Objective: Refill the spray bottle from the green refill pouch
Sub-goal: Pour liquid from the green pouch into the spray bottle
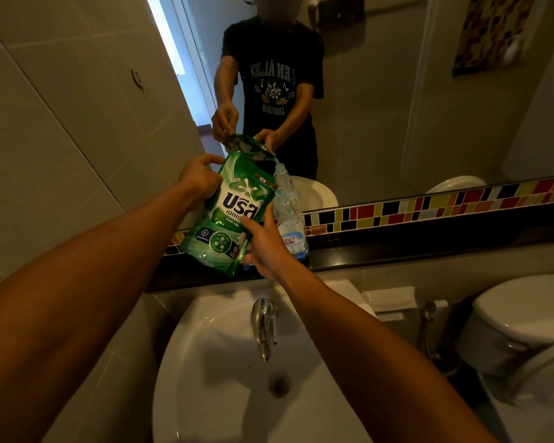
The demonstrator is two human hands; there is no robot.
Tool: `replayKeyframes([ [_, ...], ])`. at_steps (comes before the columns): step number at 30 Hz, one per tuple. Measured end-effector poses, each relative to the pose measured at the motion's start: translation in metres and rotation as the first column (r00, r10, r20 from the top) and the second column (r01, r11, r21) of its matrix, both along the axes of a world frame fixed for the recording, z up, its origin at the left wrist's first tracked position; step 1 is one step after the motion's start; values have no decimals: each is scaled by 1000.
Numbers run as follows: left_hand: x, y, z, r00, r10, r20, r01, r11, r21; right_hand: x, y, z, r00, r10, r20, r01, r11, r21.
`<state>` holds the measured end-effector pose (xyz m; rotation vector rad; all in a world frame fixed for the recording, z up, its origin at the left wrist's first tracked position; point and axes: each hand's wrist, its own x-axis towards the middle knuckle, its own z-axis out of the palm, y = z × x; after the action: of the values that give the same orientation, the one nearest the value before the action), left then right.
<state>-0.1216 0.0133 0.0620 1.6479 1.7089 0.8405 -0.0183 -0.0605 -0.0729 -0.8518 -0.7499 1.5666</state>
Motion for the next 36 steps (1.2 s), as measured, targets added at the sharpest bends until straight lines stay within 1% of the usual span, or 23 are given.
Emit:
replayKeyframes([
  [18, 0, -4, 6, 1000, -9, -13, 10, 1000, 12, 1, -7, 9, 998, 18, -53, -17, 1000, 12],
  [36, 3, -9, 12, 1000, -6, -16, 6, 1000, -2, 1, -12, 15, 999, 16, -41, -16, 1000, 3],
])
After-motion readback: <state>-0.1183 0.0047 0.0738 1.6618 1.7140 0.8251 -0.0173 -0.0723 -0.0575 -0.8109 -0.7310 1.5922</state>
